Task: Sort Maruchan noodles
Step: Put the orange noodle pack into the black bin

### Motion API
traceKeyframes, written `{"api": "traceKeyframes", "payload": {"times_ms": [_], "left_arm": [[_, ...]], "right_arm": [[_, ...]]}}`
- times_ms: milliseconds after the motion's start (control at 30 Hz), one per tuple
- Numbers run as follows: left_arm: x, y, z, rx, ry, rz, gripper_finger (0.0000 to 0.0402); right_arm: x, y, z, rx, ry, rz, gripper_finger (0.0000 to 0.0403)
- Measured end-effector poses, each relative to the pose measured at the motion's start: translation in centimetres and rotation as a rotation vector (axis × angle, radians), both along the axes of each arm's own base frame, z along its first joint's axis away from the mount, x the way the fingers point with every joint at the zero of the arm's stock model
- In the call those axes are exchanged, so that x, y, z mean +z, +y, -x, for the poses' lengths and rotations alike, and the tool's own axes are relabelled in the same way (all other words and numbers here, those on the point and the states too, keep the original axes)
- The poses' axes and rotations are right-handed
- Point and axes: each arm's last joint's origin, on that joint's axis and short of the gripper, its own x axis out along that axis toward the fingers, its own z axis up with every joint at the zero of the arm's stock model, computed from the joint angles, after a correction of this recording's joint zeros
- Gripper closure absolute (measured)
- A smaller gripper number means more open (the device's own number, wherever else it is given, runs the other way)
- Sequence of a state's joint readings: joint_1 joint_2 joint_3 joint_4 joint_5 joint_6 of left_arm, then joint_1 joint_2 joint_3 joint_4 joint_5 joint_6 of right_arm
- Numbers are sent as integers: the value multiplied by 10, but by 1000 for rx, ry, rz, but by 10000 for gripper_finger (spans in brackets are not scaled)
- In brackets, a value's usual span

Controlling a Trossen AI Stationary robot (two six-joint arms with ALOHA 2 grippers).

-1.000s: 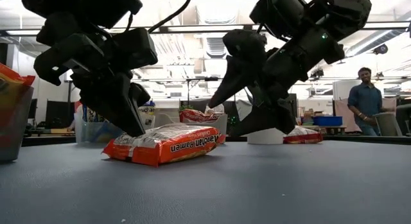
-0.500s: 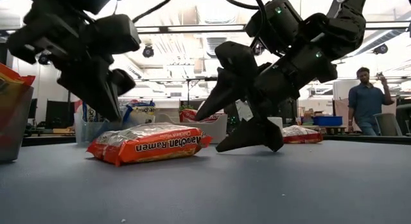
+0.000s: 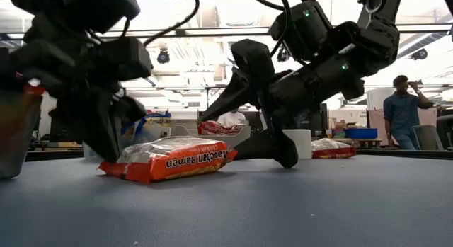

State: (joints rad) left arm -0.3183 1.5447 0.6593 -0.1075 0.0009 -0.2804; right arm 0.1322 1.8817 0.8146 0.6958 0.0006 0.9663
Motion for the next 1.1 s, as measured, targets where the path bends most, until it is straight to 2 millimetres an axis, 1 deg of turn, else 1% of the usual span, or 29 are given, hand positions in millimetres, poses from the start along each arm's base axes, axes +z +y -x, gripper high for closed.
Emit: {"api": "traceKeyframes", "payload": {"times_ms": [133, 500, 733, 833, 933, 1100], "left_arm": [[-5, 0, -1, 7, 8, -14, 401], [-4, 1, 1, 10, 16, -22, 402], [-4, 1, 1, 30, 19, -16, 402], [-4, 1, 2, 28, 24, -10, 401], [-4, 1, 2, 31, 23, -6, 401], [-4, 1, 2, 33, 23, -6, 401]], "right_arm": [[-3, 0, -2, -4, -11, -11, 76], [-3, 2, -11, 35, -3, -10, 78], [-20, 5, -23, 52, 38, -17, 78], [-24, 6, -30, 74, 38, -18, 78], [-22, 6, -35, 84, 18, -6, 78], [-18, 7, -37, 97, -1, 4, 81]]}}
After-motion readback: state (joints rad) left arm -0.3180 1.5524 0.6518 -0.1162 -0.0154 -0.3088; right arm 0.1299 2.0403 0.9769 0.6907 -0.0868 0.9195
